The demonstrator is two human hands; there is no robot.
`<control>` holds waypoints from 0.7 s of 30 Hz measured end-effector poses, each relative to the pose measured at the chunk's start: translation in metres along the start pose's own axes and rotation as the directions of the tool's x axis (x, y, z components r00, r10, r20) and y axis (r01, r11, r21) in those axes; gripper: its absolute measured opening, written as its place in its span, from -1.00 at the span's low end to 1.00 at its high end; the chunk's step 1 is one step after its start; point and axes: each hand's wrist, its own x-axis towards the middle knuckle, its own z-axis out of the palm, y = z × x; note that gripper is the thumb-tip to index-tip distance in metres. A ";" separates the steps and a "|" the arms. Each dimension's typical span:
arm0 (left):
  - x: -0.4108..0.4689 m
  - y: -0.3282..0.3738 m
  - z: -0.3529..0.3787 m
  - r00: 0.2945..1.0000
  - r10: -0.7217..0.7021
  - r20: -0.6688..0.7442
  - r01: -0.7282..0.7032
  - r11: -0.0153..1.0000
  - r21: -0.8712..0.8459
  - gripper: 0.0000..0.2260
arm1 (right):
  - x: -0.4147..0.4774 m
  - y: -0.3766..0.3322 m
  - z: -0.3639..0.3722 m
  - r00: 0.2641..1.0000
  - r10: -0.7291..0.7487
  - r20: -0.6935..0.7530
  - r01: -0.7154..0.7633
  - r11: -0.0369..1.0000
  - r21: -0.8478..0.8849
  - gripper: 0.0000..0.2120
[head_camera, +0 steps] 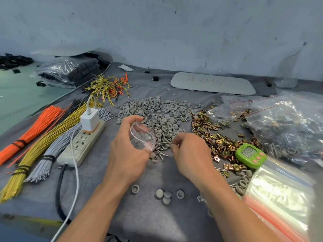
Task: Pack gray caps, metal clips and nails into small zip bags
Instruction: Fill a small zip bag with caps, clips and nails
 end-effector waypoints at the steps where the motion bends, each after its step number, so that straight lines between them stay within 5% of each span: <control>1: 0.000 0.001 0.000 1.000 0.000 -0.003 0.000 1.000 0.006 -0.32 | -0.002 -0.002 0.002 1.000 -0.021 0.003 0.021 1.000 -0.006 -0.95; 7: -0.002 0.003 -0.001 1.000 0.025 0.010 -0.025 1.000 0.012 -0.33 | -0.004 -0.004 0.016 0.999 -0.011 0.031 0.014 0.994 -0.107 -0.88; 10: -0.001 0.003 -0.001 0.999 0.021 0.034 -0.021 1.000 0.010 -0.33 | -0.001 0.005 0.003 0.994 -0.025 -0.106 0.037 0.992 0.117 -0.84; 13: -0.002 0.005 0.003 0.996 0.019 0.088 -0.021 1.000 0.013 -0.32 | -0.006 0.004 -0.019 0.950 -0.134 -0.281 0.221 0.927 0.303 -0.82; 16: -0.004 0.010 0.008 0.988 0.034 0.149 -0.036 0.999 0.011 -0.33 | -0.020 -0.004 -0.026 0.875 -0.355 -0.329 0.435 0.874 0.216 -0.82; 19: -0.004 0.013 0.011 0.982 0.066 0.179 -0.066 0.998 -0.002 -0.44 | -0.029 -0.011 -0.016 0.844 -0.461 -0.274 0.504 0.857 0.111 -0.88; 21: -0.003 0.011 0.013 0.983 0.078 0.165 -0.072 0.996 -0.043 -0.45 | -0.026 -0.008 -0.012 0.874 -0.409 -0.262 0.469 0.851 0.236 -0.81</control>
